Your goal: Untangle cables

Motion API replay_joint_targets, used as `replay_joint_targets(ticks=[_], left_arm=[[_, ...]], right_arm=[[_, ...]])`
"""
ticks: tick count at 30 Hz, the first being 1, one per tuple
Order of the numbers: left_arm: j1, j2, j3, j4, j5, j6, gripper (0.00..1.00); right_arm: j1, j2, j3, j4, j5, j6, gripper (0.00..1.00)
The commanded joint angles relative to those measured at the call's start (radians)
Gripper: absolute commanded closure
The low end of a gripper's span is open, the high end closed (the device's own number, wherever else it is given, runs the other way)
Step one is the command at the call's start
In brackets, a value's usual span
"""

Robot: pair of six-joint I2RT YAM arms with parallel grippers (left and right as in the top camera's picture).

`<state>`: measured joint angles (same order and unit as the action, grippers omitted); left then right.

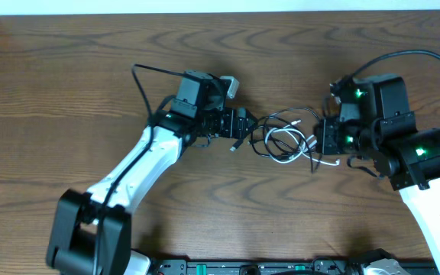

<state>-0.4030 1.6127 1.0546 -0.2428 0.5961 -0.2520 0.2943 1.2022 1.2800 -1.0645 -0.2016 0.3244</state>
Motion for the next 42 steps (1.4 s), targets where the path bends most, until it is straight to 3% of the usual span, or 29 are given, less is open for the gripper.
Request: replay_joint_targets(ticks=[1,5,12,13,15,16,17,18,19,24,34,37,42], left_arm=[[-0.029,0.080,0.002,0.037,-0.008,-0.024,0.18],[-0.057,0.137,0.002,0.050,-0.008,-0.024,0.18],[-0.127,0.183,0.002,0.088,-0.013,-0.023,0.19],[-0.132,0.183,0.002,0.087,-0.013,-0.023,0.19],[-0.139,0.183,0.002,0.079,-0.013,-0.023,0.19],[-0.141,0.183,0.002,0.066,-0.013,-0.023,0.19],[-0.142,0.183,0.002,0.049,-0.013,-0.022,0.19],[-0.142,0.183,0.002,0.023,-0.013,-0.014,0.20],[-0.142,0.183,0.002,0.003,-0.018,-0.008,0.20],[-0.142,0.183,0.002,-0.124,-0.142,-0.008,0.20],[-0.142,0.183,0.002,-0.169,-0.141,-0.009,0.22],[-0.142,0.183,0.002,-0.169,-0.141,-0.008,0.23],[-0.142,0.183,0.002,-0.177,-0.141,-0.009,0.27]], right_arm=[[0.008,-0.007,0.014,-0.045,0.104,0.049,0.99],[0.008,-0.007,0.014,-0.058,0.146,0.052,0.99],[0.004,-0.007,0.014,-0.267,0.486,0.294,0.99],[0.003,-0.007,0.014,-0.298,0.539,0.305,0.94],[0.000,-0.007,0.014,-0.312,0.602,0.307,0.73],[0.001,-0.007,0.014,-0.292,0.603,0.307,0.56],[0.001,-0.007,0.014,-0.256,0.584,0.307,0.31],[0.001,-0.007,0.014,-0.229,0.560,0.301,0.15],[0.001,-0.007,0.014,-0.206,0.541,0.276,0.14],[0.001,0.011,0.004,-0.072,0.409,0.085,0.29],[0.001,0.210,-0.052,-0.016,0.303,-0.248,0.19],[0.001,0.297,-0.052,0.010,0.306,-0.328,0.27],[0.001,0.431,-0.052,0.067,0.303,-0.341,0.29]])
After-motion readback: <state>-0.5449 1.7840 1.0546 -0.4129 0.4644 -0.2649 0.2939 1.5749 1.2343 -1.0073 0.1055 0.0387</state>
